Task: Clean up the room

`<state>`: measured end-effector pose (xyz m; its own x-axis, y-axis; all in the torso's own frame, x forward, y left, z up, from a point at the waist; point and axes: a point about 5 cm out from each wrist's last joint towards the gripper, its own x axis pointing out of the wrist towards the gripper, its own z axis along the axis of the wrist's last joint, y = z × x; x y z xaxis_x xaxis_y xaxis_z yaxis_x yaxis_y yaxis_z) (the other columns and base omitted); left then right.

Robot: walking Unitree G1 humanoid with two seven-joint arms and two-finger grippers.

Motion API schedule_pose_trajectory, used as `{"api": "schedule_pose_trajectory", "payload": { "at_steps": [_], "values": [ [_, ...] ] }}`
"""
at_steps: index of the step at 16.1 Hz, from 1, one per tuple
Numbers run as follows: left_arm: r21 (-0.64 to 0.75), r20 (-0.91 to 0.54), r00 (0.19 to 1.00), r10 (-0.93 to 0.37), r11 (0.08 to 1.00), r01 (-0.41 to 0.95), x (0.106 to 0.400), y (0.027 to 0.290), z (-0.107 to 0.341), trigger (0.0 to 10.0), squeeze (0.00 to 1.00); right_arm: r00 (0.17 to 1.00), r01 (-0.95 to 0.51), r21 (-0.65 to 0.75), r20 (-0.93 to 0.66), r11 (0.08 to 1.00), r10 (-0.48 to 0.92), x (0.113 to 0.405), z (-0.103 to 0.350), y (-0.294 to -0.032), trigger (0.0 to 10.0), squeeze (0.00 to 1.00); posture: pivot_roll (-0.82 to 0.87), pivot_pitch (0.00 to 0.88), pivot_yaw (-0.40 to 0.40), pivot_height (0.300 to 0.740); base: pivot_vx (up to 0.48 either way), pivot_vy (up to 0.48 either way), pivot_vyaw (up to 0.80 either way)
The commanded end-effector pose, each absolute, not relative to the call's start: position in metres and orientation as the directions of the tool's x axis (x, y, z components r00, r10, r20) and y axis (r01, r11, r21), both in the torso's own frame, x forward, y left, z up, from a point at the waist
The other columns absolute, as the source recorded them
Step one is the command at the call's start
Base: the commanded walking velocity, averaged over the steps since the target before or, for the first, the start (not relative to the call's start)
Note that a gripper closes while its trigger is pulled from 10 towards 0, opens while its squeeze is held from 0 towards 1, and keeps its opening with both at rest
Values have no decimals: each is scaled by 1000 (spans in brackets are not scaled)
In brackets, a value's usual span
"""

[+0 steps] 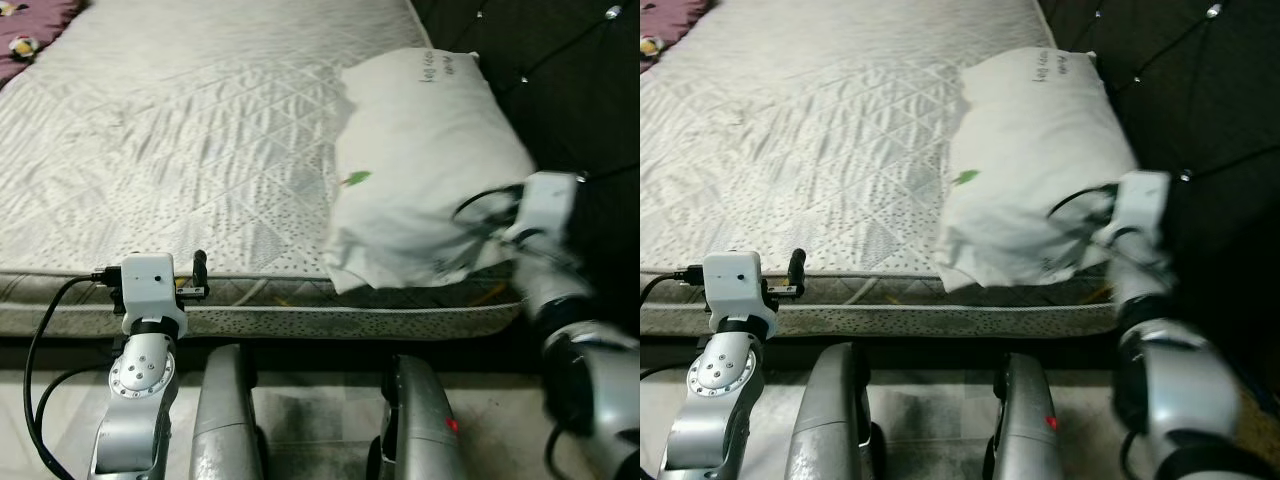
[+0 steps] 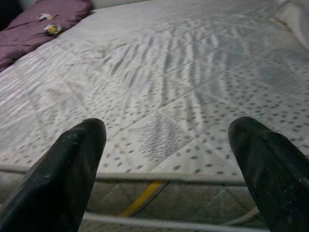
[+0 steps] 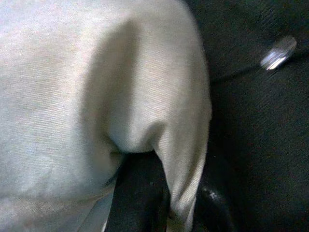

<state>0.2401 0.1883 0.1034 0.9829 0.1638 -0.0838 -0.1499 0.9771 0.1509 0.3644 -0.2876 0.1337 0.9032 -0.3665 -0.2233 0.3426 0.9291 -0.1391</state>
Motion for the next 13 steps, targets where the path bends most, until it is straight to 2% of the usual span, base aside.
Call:
{"api": "schedule_pose_trajectory", "payload": {
  "at_steps": [1,4,5,6,7,8,9,11,13],
  "values": [
    [167,-85,977,194,970,-178,235,196,103,10000,0,858,495,-115,-92,861,-505,361,175,-326,10000,0,90,0,-29,549,0,0,0],
    [168,-92,979,183,972,-166,233,194,102,10000,0,835,530,-160,-68,833,-545,348,179,-350,10000,0,87,0,-26,549,0,0,0],
    [166,-94,980,176,973,-159,233,193,102,10000,0,847,508,-185,-70,842,-526,347,176,-349,10000,0,83,0,-23,549,0,0,0],
    [167,-101,982,157,976,-139,234,192,101,10000,0,886,423,-243,-90,873,-455,344,159,-339,10000,0,70,0,-11,549,0,0,0],
    [168,-104,984,148,977,-130,234,192,101,10000,0,895,397,-240,-111,886,-431,343,150,-333,10000,0,66,0,-5,549,0,0,0],
    [169,-104,985,137,979,-118,236,191,101,10000,0,902,374,-216,-139,902,-408,339,136,-326,10000,549,64,0,0,549,0,0,0],
    [170,-103,986,132,979,-114,237,191,102,10000,0,904,368,-211,-146,906,-401,338,132,-323,10000,1000,61,0,6,549,0,0,0],
    [174,-100,987,125,979,-106,241,190,103,10000,0,920,322,-238,-148,916,-362,333,116,-304,10000,1000,60,0,7,549,0,0,0],
    [174,-100,987,123,979,-104,240,190,103,10000,0,918,330,-253,-140,910,-372,329,112,-301,10000,1000,64,0,1,549,0,0,0]
  ]
}}
